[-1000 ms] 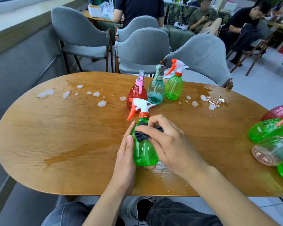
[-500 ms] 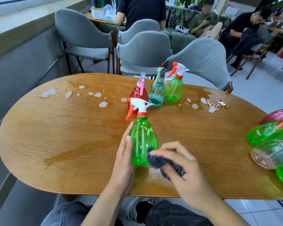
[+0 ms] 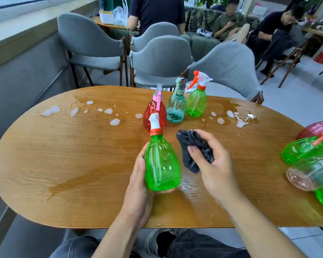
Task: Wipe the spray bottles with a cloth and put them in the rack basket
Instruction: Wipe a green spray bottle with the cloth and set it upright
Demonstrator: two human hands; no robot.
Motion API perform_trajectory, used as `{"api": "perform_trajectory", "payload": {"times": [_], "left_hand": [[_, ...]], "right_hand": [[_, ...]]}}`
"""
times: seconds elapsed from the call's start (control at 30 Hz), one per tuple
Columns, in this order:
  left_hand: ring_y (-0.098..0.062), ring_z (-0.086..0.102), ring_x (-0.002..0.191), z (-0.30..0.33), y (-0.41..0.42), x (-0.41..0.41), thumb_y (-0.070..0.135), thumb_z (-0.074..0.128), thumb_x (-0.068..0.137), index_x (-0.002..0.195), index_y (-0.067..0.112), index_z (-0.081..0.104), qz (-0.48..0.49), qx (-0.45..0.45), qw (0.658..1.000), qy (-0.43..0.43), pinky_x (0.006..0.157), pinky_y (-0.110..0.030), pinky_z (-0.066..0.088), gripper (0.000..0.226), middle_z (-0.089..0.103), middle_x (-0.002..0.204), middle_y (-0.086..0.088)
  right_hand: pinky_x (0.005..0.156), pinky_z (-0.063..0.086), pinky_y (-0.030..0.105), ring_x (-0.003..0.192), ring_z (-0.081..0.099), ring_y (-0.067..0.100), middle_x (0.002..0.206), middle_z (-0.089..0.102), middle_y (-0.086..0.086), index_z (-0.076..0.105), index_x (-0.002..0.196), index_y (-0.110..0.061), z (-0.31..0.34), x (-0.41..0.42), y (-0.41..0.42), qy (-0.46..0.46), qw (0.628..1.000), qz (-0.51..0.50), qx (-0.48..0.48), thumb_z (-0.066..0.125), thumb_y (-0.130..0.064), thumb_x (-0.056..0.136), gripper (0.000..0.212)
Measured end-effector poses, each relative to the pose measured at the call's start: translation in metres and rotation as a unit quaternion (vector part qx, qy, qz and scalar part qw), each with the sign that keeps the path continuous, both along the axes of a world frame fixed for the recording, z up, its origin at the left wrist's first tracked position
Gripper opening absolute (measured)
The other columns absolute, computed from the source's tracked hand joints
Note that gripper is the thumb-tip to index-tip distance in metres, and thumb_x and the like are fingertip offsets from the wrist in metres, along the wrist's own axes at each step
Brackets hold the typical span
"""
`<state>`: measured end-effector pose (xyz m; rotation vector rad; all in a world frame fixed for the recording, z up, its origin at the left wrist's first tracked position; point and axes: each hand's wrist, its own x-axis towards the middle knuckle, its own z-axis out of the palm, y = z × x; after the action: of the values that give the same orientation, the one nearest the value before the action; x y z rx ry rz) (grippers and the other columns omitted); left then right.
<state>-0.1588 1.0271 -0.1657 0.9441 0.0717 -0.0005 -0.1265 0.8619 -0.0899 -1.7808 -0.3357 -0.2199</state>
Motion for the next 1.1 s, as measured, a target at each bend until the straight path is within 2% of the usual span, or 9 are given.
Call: {"api": "perform_trajectory", "payload": {"times": [0.17, 0.3, 0.4, 0.53, 0.63, 0.7, 0.9, 0.97, 1.1], "left_hand": [[-0.030, 0.073, 0.113, 0.003, -0.003, -0.002, 0.063, 0.055, 0.094, 0.150, 0.043, 0.056, -0.014, 0.041, 0.999, -0.015, 0.063, -0.046, 0.061, 0.059, 0.066, 0.145, -0.003], [-0.035, 0.074, 0.113, 0.002, -0.004, -0.003, 0.059, 0.058, 0.093, 0.145, 0.051, 0.058, 0.001, 0.060, 0.998, -0.019, 0.064, -0.046, 0.063, 0.053, 0.068, 0.142, -0.001], [-0.036, 0.069, 0.124, 0.000, -0.004, 0.000, 0.054, 0.054, 0.100, 0.149, 0.045, 0.056, 0.015, 0.061, 0.998, -0.018, 0.070, -0.050, 0.064, 0.051, 0.067, 0.144, -0.002], [-0.033, 0.065, 0.133, 0.000, -0.002, 0.000, 0.054, 0.057, 0.099, 0.155, 0.033, 0.052, 0.029, 0.057, 0.998, -0.017, 0.108, -0.053, 0.053, 0.060, 0.068, 0.143, -0.009], [-0.025, 0.067, 0.131, 0.004, -0.003, -0.001, 0.048, 0.055, 0.104, 0.153, 0.031, 0.054, 0.028, 0.079, 0.996, -0.025, 0.102, -0.034, 0.057, 0.051, 0.070, 0.142, -0.003], [-0.023, 0.067, 0.131, 0.004, -0.003, -0.002, 0.047, 0.054, 0.104, 0.150, 0.033, 0.057, 0.032, 0.086, 0.996, -0.023, 0.101, -0.034, 0.056, 0.048, 0.070, 0.141, 0.000], [-0.036, 0.057, 0.141, 0.003, -0.005, -0.003, 0.060, 0.062, 0.095, 0.149, 0.043, 0.057, 0.037, 0.093, 0.995, -0.026, 0.113, -0.075, 0.040, 0.056, 0.064, 0.150, -0.002], [-0.039, 0.056, 0.142, -0.001, -0.005, -0.001, 0.059, 0.061, 0.098, 0.149, 0.045, 0.058, 0.033, 0.082, 0.996, -0.032, 0.109, -0.074, 0.044, 0.052, 0.063, 0.151, 0.001], [-0.036, 0.071, 0.111, 0.002, -0.005, -0.003, 0.049, 0.053, 0.102, 0.150, 0.043, 0.057, 0.035, 0.048, 0.998, -0.029, 0.059, -0.042, 0.060, 0.048, 0.067, 0.144, -0.005]], "right_hand": [[0.100, 0.044, 0.017, 0.116, 0.057, 0.005, 0.117, 0.058, -0.010, 0.072, 0.132, -0.024, 0.010, 0.029, 0.013, -0.133, 0.965, 0.057, -0.218, 0.068, -0.004, 0.099, 0.039], [0.095, 0.049, 0.036, 0.109, 0.054, 0.016, 0.116, 0.050, -0.004, 0.069, 0.134, -0.024, -0.005, 0.024, 0.017, -0.194, 0.929, 0.079, -0.305, 0.063, -0.010, 0.102, 0.035], [0.093, 0.048, 0.036, 0.108, 0.054, 0.020, 0.118, 0.051, -0.002, 0.068, 0.132, -0.024, -0.014, 0.007, 0.008, -0.229, 0.916, 0.083, -0.319, 0.062, -0.008, 0.101, 0.036], [0.096, 0.045, 0.025, 0.107, 0.054, 0.020, 0.119, 0.051, -0.002, 0.067, 0.132, -0.023, -0.028, -0.020, 0.001, -0.255, 0.896, 0.123, -0.343, 0.056, -0.011, 0.101, 0.034], [0.093, 0.048, 0.026, 0.104, 0.053, 0.018, 0.119, 0.054, 0.000, 0.067, 0.131, -0.024, -0.037, -0.036, -0.006, -0.267, 0.879, 0.147, -0.367, 0.053, -0.015, 0.107, 0.030], [0.088, 0.050, 0.030, 0.105, 0.052, 0.016, 0.121, 0.055, -0.002, 0.065, 0.134, -0.028, -0.044, -0.047, -0.010, -0.254, 0.873, 0.182, -0.375, 0.054, -0.017, 0.108, 0.030], [0.094, 0.051, 0.031, 0.111, 0.058, 0.014, 0.117, 0.056, 0.001, 0.069, 0.132, -0.024, -0.011, -0.015, -0.008, -0.237, 0.948, 0.016, -0.212, 0.061, -0.007, 0.101, 0.037], [0.095, 0.052, 0.033, 0.111, 0.058, 0.016, 0.116, 0.055, -0.001, 0.072, 0.131, -0.019, 0.003, 0.014, -0.002, -0.206, 0.956, -0.005, -0.211, 0.063, -0.003, 0.101, 0.035], [0.096, 0.051, 0.033, 0.112, 0.057, 0.015, 0.117, 0.053, -0.003, 0.072, 0.131, -0.019, -0.009, 0.027, 0.012, -0.188, 0.948, 0.046, -0.251, 0.063, -0.004, 0.101, 0.035]]}}
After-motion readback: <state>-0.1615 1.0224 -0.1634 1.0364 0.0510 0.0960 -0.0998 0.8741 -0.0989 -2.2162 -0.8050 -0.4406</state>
